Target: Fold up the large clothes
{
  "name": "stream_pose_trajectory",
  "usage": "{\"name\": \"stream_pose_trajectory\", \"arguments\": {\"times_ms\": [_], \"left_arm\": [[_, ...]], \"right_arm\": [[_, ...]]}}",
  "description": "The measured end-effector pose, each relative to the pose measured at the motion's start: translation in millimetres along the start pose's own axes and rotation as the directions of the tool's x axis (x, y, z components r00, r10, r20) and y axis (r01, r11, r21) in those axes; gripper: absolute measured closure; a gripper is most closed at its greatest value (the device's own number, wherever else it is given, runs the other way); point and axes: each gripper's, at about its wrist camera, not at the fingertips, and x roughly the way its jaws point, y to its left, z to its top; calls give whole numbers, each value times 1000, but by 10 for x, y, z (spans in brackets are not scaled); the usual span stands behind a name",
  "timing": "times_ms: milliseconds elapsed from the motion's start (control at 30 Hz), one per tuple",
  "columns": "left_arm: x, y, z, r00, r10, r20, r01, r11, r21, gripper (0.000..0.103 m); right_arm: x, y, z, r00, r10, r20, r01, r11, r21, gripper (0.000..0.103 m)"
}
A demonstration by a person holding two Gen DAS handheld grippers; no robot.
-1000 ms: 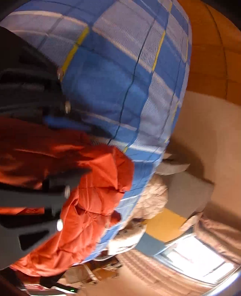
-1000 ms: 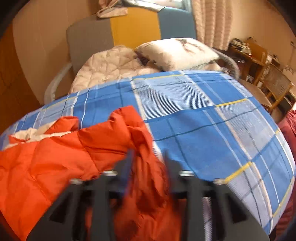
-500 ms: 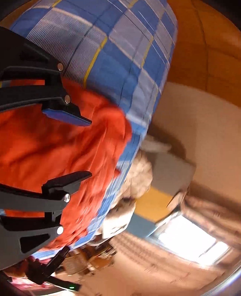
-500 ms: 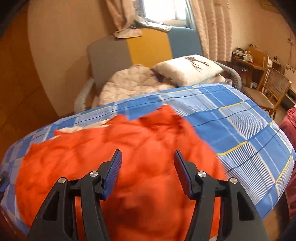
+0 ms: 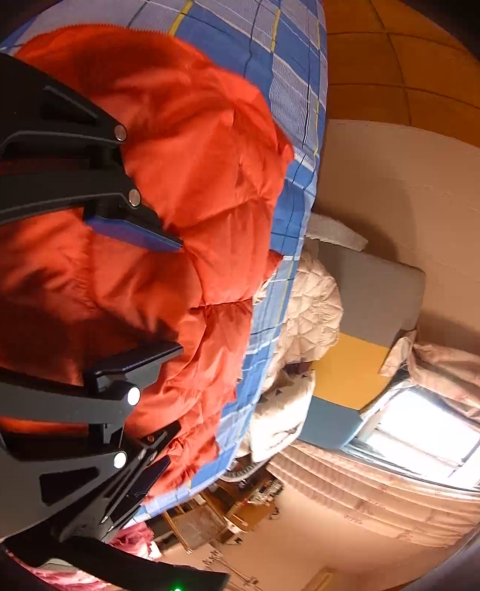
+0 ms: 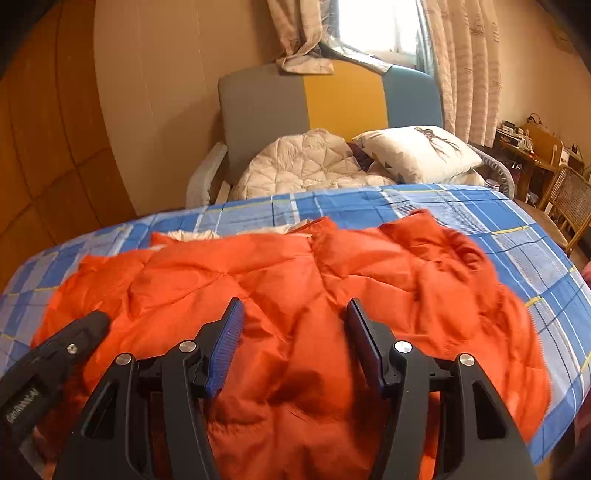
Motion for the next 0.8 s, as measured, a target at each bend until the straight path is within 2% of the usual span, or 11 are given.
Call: {"name": "stream_pose_trajectory", "arguments": {"times_ms": [267,533,767,800], "left_arm": [[410,-1,-172,998,56,-18,-55,996,73,53],[624,141,-229,999,23,-48,-22,999,35,53],[511,116,-188,997,17,-80,-13,998,56,53],[432,134,-171,997,13,-81,-9,999,44,50]], "right_arm": [[392,68,-223,998,-39,-51,38,999,-33,45],[653,11,-310,996,-7,-94,6,1000,-9,45],[539,73,-256,993,-39,-115,33,998,-56,45],[482,62,-260,993,-38,-113,32,998,-56,42]]}}
